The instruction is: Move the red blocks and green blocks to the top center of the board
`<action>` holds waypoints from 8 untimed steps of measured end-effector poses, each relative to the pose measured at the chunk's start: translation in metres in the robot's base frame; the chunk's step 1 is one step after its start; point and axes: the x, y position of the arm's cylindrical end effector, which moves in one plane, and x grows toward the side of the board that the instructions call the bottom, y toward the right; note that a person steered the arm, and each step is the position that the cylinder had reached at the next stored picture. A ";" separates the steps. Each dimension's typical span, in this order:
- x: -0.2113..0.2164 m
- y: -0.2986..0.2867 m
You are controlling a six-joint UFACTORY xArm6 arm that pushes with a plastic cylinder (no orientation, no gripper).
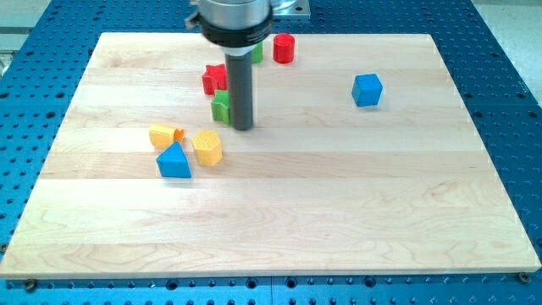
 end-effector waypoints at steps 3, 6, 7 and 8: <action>0.002 -0.013; -0.086 -0.038; -0.084 -0.029; -0.079 -0.052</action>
